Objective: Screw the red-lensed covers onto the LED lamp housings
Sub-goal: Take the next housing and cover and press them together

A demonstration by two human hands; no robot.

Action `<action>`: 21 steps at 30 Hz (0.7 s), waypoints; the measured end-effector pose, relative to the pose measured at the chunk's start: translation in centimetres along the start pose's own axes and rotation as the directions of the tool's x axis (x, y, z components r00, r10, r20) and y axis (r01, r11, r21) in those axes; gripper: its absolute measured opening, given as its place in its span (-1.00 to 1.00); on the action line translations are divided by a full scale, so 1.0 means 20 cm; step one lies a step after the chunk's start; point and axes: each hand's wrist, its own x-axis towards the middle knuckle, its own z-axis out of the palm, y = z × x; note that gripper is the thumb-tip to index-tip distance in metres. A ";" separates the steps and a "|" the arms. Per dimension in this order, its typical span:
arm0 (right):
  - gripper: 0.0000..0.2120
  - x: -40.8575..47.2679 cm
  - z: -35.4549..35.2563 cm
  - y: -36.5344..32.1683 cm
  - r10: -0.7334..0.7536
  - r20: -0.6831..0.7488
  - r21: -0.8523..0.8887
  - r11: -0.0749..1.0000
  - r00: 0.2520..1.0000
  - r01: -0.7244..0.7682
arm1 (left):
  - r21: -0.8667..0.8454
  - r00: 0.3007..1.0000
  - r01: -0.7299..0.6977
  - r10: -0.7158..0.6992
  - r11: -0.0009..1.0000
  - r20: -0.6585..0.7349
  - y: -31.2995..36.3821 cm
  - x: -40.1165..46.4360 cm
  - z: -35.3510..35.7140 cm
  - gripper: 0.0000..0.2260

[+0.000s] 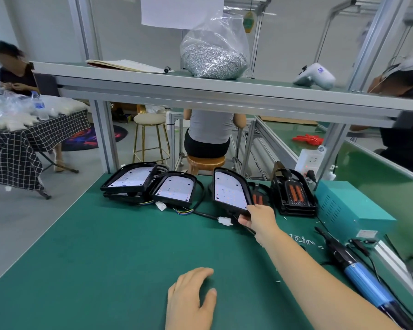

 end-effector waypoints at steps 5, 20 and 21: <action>-0.91 -0.16 -0.12 0.00 -0.082 0.031 0.066 0.995 0.996 0.080 | -0.537 0.983 0.138 -0.182 0.833 -0.029 0.08 0.10 0.00 -0.68; -0.71 -0.63 -0.27 0.23 -0.343 0.294 -0.314 0.847 0.892 0.429 | -0.903 0.894 0.388 -0.312 0.183 0.321 0.17 0.36 -0.09 -0.73; -0.66 -0.65 -0.29 0.23 -0.326 0.302 -0.345 0.839 0.896 0.421 | -0.902 0.887 0.392 -0.334 0.180 0.319 0.15 0.35 -0.09 -0.76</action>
